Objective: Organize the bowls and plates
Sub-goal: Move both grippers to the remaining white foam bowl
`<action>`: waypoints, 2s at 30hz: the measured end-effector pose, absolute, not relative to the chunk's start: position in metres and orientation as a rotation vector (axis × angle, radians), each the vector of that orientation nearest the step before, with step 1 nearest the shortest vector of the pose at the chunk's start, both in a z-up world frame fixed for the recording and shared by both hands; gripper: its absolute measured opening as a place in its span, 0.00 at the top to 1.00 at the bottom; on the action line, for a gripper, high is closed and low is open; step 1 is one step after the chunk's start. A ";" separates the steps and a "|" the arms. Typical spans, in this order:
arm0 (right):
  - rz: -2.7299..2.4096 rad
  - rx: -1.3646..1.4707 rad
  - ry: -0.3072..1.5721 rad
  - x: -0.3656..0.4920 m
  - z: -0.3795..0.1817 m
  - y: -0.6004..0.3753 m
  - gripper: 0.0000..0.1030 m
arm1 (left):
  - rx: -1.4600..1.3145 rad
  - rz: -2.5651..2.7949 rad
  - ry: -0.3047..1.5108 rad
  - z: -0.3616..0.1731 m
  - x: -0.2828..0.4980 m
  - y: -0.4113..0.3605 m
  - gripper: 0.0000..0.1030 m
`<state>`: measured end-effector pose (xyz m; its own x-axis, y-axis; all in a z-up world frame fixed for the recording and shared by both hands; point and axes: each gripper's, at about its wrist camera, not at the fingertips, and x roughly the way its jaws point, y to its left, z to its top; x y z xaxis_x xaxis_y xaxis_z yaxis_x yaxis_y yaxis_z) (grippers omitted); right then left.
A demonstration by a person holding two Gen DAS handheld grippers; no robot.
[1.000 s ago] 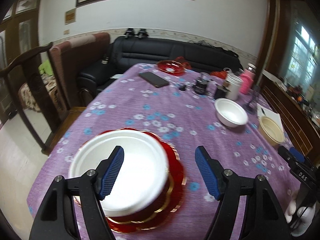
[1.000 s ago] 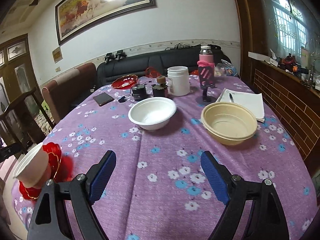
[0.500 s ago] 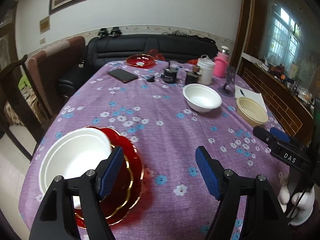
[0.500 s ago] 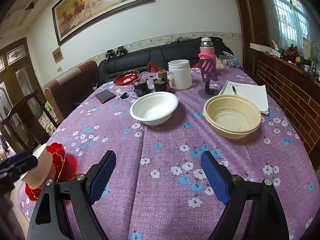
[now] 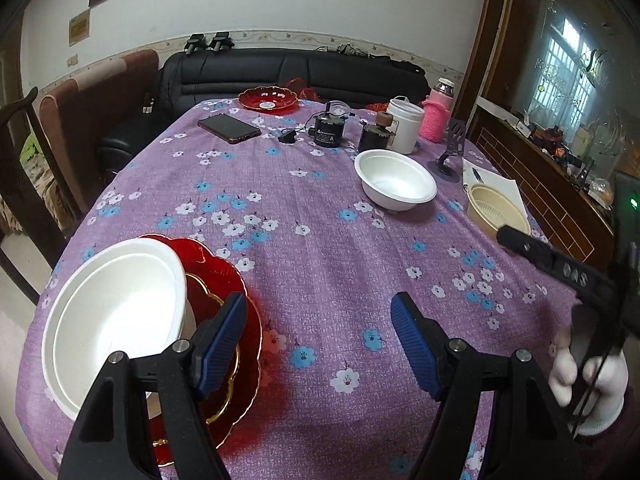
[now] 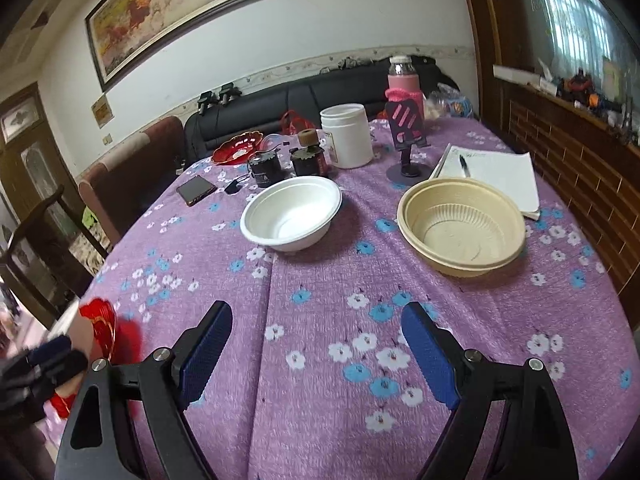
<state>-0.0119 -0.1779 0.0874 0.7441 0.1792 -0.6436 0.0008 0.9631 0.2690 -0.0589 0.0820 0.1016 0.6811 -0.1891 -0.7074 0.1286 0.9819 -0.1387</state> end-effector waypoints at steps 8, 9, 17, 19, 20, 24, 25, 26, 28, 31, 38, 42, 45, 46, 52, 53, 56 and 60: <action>0.098 0.349 0.762 0.029 0.087 -0.178 0.13 | -0.109 -0.175 0.767 0.123 -0.041 0.087 0.29; 0.100 0.339 0.758 0.031 0.090 -0.176 0.13 | -0.114 -0.171 0.755 0.129 -0.040 0.088 0.29; 0.120 0.248 0.664 0.054 0.136 -0.156 0.13 | -0.231 -0.140 0.738 0.166 -0.011 0.080 0.14; 0.117 0.243 0.640 0.057 0.144 -0.156 0.13 | -0.252 -0.147 0.738 0.173 -0.002 0.073 0.14; 0.119 0.251 0.626 0.060 0.149 -0.157 0.13 | -0.256 -0.146 0.729 0.175 -0.001 0.070 0.14; 0.133 0.313 0.592 0.064 0.148 -0.165 0.13 | -0.262 -0.146 0.710 0.174 0.006 0.057 0.13; 0.135 0.323 0.589 0.064 0.146 -0.166 0.13 | -0.270 -0.155 0.712 0.171 0.007 0.055 0.13; 0.138 0.338 0.588 0.065 0.142 -0.168 0.13 | -0.275 -0.160 0.714 0.168 0.008 0.053 0.13; 0.146 0.371 0.592 0.070 0.132 -0.172 0.13 | -0.257 -0.151 0.719 0.160 0.012 0.047 0.13; 0.150 0.419 0.603 0.083 0.119 -0.180 0.13 | -0.244 -0.134 0.737 0.147 0.023 0.040 0.13; 0.135 0.500 0.630 0.120 0.092 -0.199 0.25 | -0.293 -0.079 0.761 0.124 0.054 0.033 0.13; 0.155 0.450 0.658 0.133 0.078 -0.188 0.35 | -0.360 -0.059 0.769 0.109 0.077 0.030 0.13; 0.143 0.357 0.658 0.137 0.073 -0.175 0.36 | -0.403 -0.042 0.775 0.099 0.097 0.025 0.13; 0.136 0.332 0.656 0.137 0.070 -0.172 0.36 | -0.416 -0.040 0.778 0.095 0.104 0.025 0.13; 0.115 0.291 0.700 0.150 0.048 -0.170 0.36 | -0.439 0.002 0.797 0.074 0.129 0.027 0.13; 0.112 0.292 0.711 0.152 0.044 -0.170 0.36 | -0.436 0.010 0.803 0.069 0.131 0.029 0.13; 0.115 0.303 0.740 0.158 0.035 -0.171 0.36 | -0.430 0.013 0.828 0.059 0.137 0.032 0.13; 0.123 0.304 0.759 0.161 0.027 -0.168 0.36 | -0.411 0.020 0.845 0.048 0.144 0.036 0.13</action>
<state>0.1606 -0.1676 0.0269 0.7205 0.2187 -0.6581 -0.0010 0.9493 0.3144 0.1441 0.0359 0.0476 0.6686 -0.1437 -0.7296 -0.1787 0.9213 -0.3453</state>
